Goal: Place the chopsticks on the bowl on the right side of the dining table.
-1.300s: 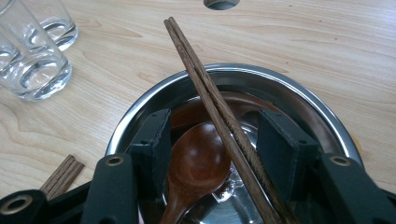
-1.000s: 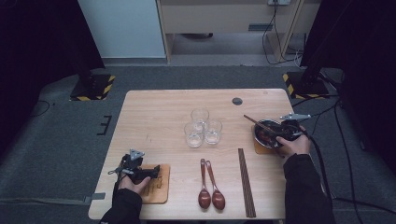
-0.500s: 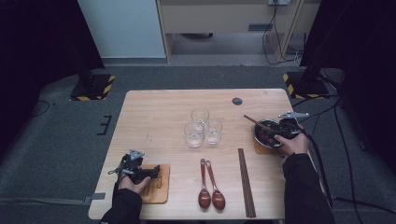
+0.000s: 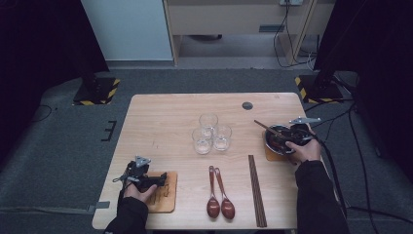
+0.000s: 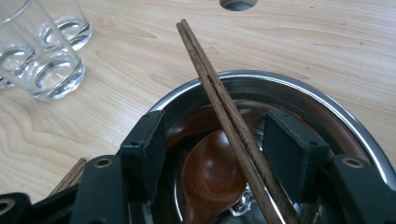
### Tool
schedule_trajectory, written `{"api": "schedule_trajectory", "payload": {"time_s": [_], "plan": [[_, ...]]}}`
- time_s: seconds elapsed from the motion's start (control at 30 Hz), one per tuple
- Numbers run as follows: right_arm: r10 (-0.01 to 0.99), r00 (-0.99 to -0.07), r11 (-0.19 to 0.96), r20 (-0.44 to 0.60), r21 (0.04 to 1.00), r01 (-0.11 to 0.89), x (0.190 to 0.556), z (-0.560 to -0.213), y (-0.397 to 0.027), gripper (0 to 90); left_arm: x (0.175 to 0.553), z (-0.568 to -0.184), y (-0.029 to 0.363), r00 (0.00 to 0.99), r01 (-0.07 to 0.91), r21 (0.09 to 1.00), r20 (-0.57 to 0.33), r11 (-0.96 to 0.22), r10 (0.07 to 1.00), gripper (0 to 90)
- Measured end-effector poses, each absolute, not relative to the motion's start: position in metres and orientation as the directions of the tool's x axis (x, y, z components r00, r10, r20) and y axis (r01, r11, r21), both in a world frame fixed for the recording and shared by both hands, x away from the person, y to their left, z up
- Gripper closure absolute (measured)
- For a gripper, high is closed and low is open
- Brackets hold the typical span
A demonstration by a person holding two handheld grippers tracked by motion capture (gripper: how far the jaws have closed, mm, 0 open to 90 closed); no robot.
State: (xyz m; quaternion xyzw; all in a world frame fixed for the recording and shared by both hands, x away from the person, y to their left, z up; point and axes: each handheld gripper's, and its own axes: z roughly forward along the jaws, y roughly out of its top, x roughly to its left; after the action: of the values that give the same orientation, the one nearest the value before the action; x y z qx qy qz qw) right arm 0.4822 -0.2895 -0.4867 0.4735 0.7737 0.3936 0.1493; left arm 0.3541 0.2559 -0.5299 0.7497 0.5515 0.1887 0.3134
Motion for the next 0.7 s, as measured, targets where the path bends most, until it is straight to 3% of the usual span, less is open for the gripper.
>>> {"api": "schedule_trajectory", "payload": {"time_s": [0.7], "plan": [[0.791, -0.597, 0.329, 0.134, 0.729, 0.600, 0.4731, -0.4816, -0.2875, 46.5, 0.3539, -0.5299, 0.2558, 0.321, 0.708, 0.678, -0.062, -0.196, 0.945, 0.0]]}}
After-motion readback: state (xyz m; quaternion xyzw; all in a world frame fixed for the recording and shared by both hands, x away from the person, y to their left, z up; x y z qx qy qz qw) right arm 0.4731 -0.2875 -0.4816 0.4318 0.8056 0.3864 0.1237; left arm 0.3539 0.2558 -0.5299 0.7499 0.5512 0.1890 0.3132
